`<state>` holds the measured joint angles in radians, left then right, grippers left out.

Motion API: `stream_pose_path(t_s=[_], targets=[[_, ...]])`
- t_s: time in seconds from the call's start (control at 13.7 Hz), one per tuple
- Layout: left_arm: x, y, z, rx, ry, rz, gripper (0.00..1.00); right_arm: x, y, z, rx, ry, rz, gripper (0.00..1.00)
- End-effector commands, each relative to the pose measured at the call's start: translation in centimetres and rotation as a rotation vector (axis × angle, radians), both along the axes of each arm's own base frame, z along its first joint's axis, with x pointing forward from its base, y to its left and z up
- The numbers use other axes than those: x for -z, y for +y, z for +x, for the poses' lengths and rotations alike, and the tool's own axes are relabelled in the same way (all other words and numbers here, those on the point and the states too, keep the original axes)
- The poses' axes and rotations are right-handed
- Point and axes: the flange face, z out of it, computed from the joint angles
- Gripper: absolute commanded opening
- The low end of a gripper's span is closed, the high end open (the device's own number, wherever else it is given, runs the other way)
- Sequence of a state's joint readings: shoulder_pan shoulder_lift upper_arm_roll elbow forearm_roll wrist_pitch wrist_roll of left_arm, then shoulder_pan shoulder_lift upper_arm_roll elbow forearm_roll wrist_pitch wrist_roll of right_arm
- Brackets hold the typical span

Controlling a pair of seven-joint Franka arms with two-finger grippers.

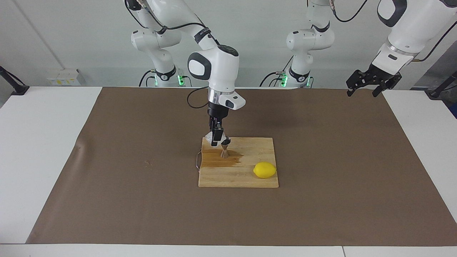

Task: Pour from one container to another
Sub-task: 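Hold the white cup tilted above the dark cup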

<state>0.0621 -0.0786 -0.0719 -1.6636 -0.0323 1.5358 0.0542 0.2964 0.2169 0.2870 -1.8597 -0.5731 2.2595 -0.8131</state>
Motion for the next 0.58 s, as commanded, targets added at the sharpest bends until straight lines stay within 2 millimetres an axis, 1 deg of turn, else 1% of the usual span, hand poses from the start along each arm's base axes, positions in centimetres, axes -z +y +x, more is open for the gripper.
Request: stream_pose_path(t_s=[0.0,0.15,0.29,0.51], targets=[[-0.2,0.2,-0.9,0.005,0.001,-0.003,1.0,-0.8,-0.6,0.0,0.037,0.002,0.049,0.45],[-0.1,0.2,-0.9,0.005,0.004,-0.003,1.0,-1.1,-0.6,-0.1,0.047,0.007,0.066,0.45],[-0.2,0.2,-0.9,0.005,0.001,-0.003,1.0,-2.1,-0.6,-0.4,0.06,0.01,0.096,0.45],[-0.2,0.3,-0.9,0.003,0.001,-0.003,1.0,-3.1,-1.5,-0.1,0.108,0.032,0.158,0.45]])
